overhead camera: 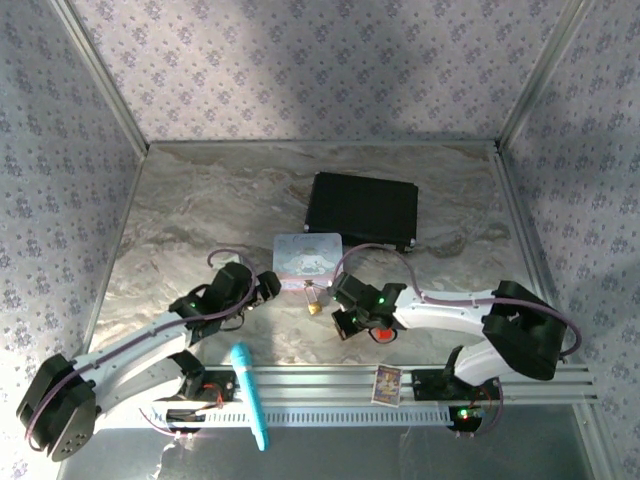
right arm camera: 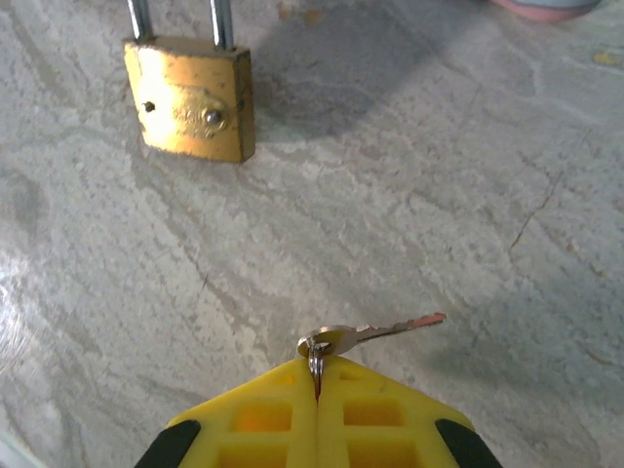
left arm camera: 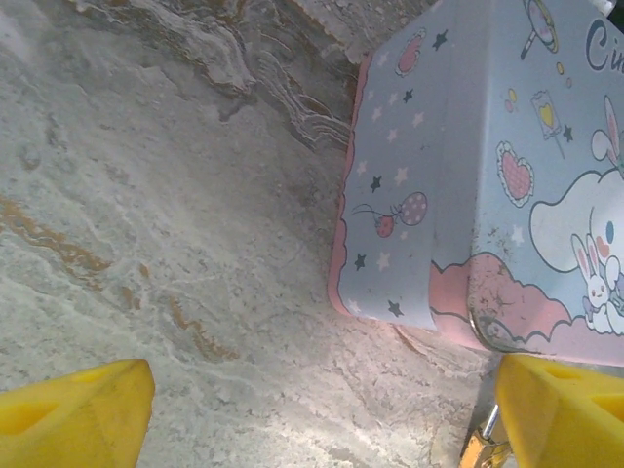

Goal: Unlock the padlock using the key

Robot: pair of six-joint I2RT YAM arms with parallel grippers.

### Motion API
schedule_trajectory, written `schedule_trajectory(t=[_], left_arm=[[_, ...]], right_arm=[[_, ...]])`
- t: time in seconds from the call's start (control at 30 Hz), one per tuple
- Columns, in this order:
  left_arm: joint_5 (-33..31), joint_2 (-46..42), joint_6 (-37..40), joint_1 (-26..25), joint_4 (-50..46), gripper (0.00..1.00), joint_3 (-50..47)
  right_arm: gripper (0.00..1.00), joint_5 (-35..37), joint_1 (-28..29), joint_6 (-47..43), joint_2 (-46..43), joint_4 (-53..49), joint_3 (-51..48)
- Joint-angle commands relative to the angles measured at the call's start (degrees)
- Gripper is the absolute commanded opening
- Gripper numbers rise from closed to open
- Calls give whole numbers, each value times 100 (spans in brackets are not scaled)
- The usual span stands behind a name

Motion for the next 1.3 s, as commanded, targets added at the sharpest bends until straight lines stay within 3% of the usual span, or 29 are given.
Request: schedule_trajectory(t=[0.0, 0.23, 0.57, 0.7, 0.87, 1.13, 1.27], left_arm=[[110, 100, 57, -103, 248, 88, 237], [324, 417, -270, -408, 590, 86, 463], [970, 839, -1618, -738, 1690, 87, 522], [669, 841, -1485, -781, 1306, 85, 648], [131, 479, -1415, -781, 928, 84, 462], [-58, 366, -1287, -781, 629, 84, 466], [-59, 418, -1286, -786, 629, 84, 462]], right_arm=[[0, -283, -53, -201, -276, -312, -67], [0, -973, -363, -172, -591, -246, 58], [0, -1588, -379, -421, -770, 215, 244], [0, -998, -265, -715, -381, -570, 465], [0, -764, 88, -636, -16, -854, 440], [0, -325, 442, -529, 571, -1543, 723], [11, -180, 512, -488, 607, -1873, 880]])
